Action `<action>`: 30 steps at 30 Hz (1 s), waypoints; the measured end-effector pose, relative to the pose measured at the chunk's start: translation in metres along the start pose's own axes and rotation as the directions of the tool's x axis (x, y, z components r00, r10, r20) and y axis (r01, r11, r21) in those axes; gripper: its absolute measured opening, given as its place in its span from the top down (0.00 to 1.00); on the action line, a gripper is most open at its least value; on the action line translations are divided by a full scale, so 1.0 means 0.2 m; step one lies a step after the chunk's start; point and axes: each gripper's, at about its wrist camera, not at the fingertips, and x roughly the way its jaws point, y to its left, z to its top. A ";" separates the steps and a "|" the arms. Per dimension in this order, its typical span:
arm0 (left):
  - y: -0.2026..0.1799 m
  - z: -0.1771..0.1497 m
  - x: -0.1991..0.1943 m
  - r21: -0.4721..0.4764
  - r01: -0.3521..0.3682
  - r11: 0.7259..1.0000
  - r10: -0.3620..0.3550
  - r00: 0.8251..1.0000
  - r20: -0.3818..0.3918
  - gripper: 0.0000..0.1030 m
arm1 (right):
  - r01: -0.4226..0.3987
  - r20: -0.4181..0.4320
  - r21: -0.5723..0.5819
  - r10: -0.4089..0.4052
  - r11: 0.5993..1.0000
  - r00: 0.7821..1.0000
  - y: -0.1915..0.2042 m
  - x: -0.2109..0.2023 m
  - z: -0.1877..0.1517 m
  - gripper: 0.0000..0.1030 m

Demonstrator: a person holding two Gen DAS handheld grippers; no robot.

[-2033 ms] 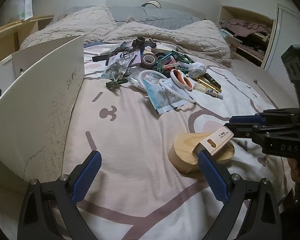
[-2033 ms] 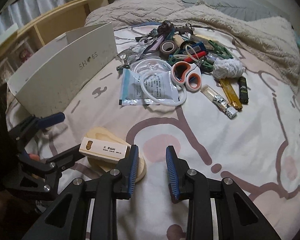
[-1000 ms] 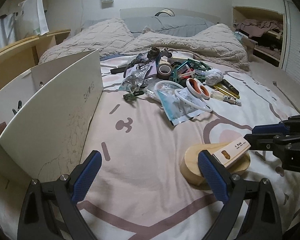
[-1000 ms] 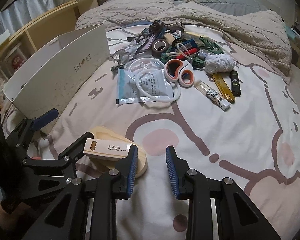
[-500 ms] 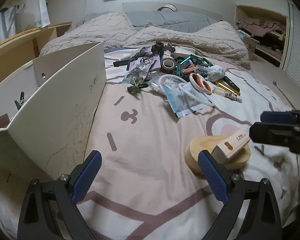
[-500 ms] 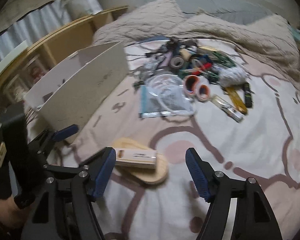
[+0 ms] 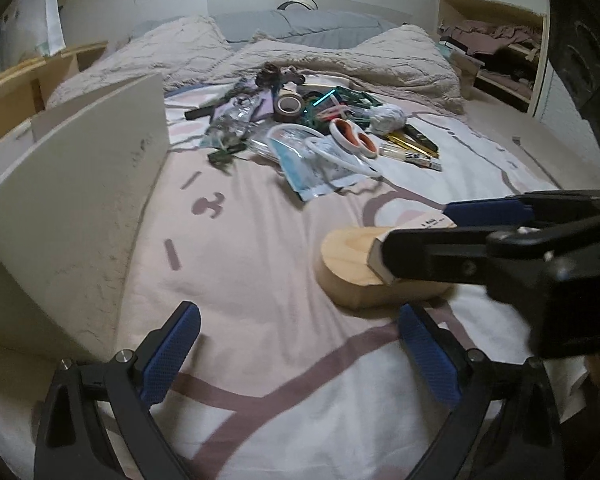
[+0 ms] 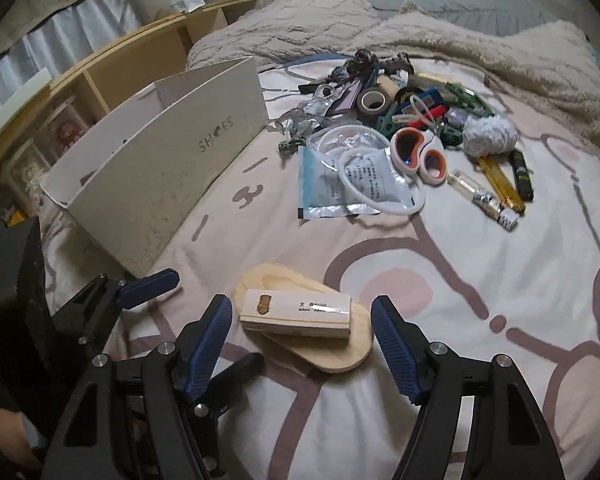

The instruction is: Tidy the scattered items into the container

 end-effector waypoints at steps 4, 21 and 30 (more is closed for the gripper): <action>0.00 -0.01 0.02 -0.018 0.021 1.000 -0.021 1.000 -0.008 0.02 | 0.021 0.017 -0.024 -0.020 1.000 1.000 -0.01 0.00 -0.01 0.44; -0.16 0.09 0.08 0.033 0.100 0.994 -0.100 0.995 -0.004 0.02 | 0.163 0.022 0.155 -0.168 0.974 0.985 -0.35 -0.20 -0.07 0.44; -0.23 0.12 0.17 0.025 0.093 0.995 -0.092 0.995 -0.035 0.01 | 0.232 -0.030 0.203 -0.230 0.951 0.973 -0.43 -0.16 -0.15 0.44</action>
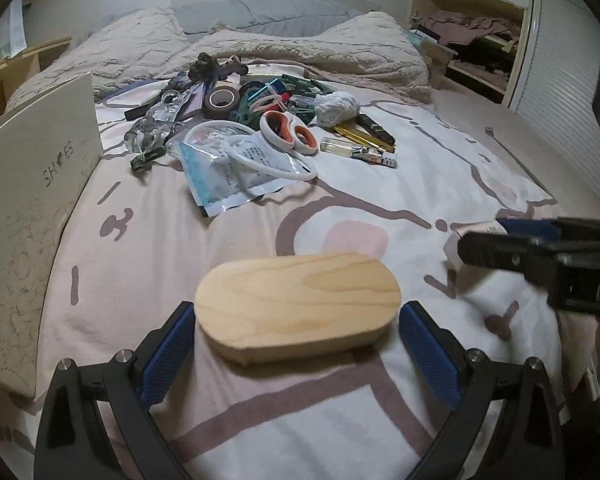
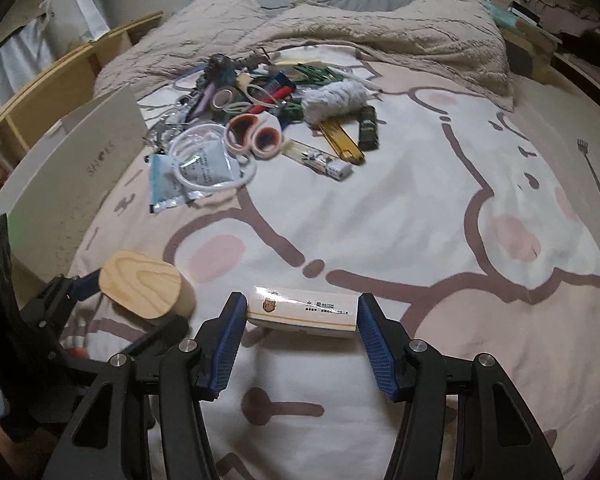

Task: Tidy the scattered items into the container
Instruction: 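Grasp the wooden oval lid with the left tool while the right tool holds the white box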

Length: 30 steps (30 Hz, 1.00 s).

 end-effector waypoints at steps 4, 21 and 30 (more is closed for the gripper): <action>0.02 0.00 0.04 -0.053 -0.008 0.999 0.007 1.000 -0.017 0.00 | 0.008 0.004 0.004 -0.008 1.000 1.000 -0.01 0.03 -0.04 0.44; 0.03 -0.03 0.01 -0.040 -0.005 0.999 0.005 1.000 0.001 0.09 | 0.031 0.087 0.019 -0.033 0.999 0.996 0.01 0.02 -0.08 0.44; 0.05 0.01 -0.04 -0.058 0.033 0.998 -0.032 0.999 0.019 0.09 | 0.023 0.109 0.010 -0.024 1.000 0.994 0.04 -0.02 -0.06 0.44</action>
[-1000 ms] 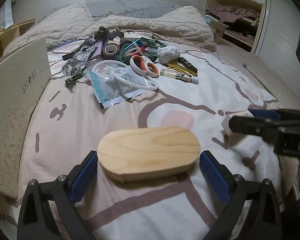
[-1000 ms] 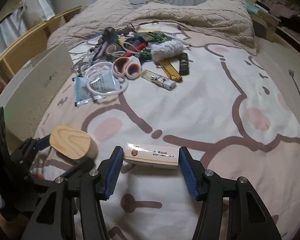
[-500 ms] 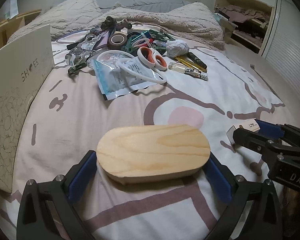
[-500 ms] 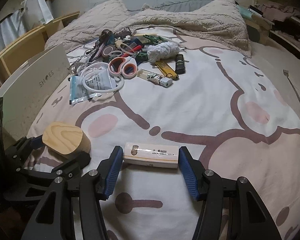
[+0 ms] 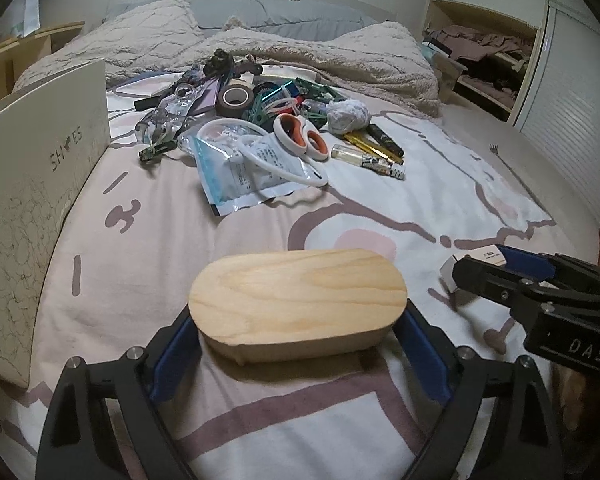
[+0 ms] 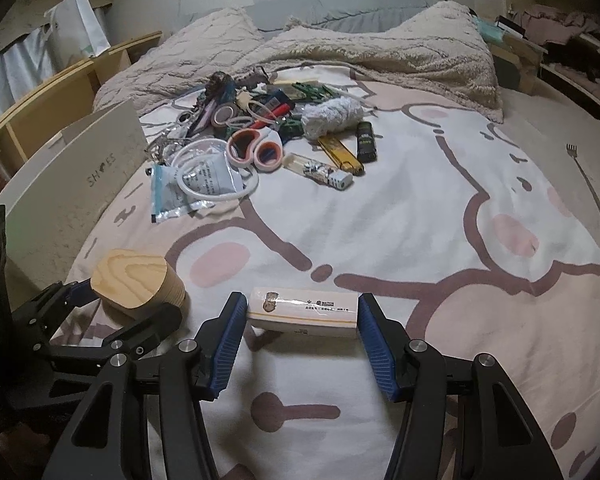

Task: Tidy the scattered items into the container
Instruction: 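Grasp the wooden oval lid with the left tool while the right tool holds the white box, then carry the wooden lid and white box over the SHOES box with both tools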

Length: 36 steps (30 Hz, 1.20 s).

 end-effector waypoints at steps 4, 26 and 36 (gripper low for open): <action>0.00 0.04 -0.05 -0.004 0.015 1.000 -0.015 1.000 0.017 0.09 | -0.007 0.031 0.007 0.007 1.000 1.000 0.00 -0.04 0.03 0.44; 0.09 0.32 -0.37 0.009 0.096 0.995 -0.096 0.992 0.077 0.10 | -0.010 0.169 0.009 0.008 1.000 0.986 0.06 -0.28 0.18 0.44; 0.30 0.51 -0.63 0.028 0.026 0.999 -0.031 0.980 0.196 0.10 | -0.044 0.211 -0.003 0.043 0.999 0.977 0.15 -0.34 0.26 0.44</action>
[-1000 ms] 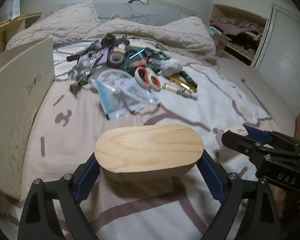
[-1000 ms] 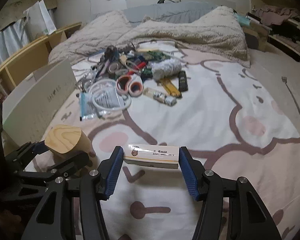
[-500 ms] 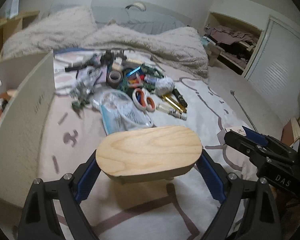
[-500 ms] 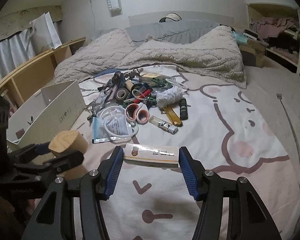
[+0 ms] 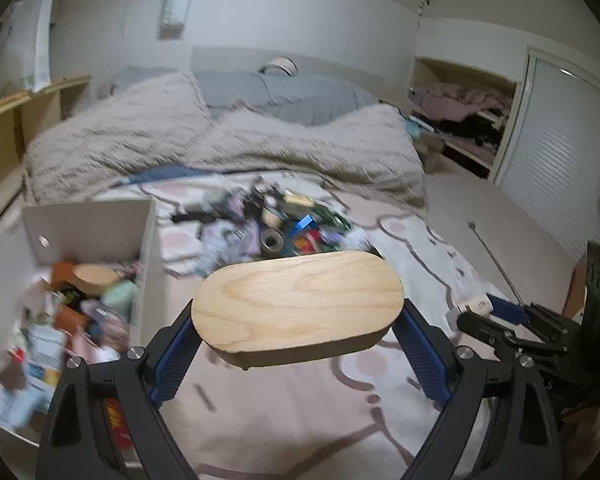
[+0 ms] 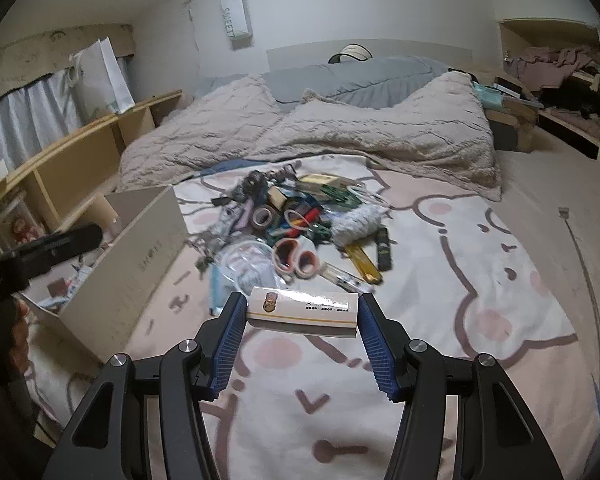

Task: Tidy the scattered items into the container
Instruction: 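Carry the wooden lid and white box over the SHOES box with both tools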

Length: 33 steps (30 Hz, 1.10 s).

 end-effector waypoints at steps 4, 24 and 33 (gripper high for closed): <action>0.13 0.06 -0.09 -0.009 -0.044 0.999 0.044 0.998 0.039 0.09 | -0.029 0.003 -0.007 0.029 1.000 1.000 0.08 0.02 0.04 0.44; 0.83 -0.03 -0.26 -0.078 -0.310 0.948 0.310 0.951 -0.009 0.09 | -0.218 -0.029 -0.192 0.216 0.957 0.976 0.77 0.16 0.26 0.44; 0.96 -0.13 -0.21 -0.085 -0.314 0.946 0.302 0.945 -0.125 0.09 | -0.325 -0.112 -0.224 0.308 0.919 0.945 1.11 0.28 0.38 0.44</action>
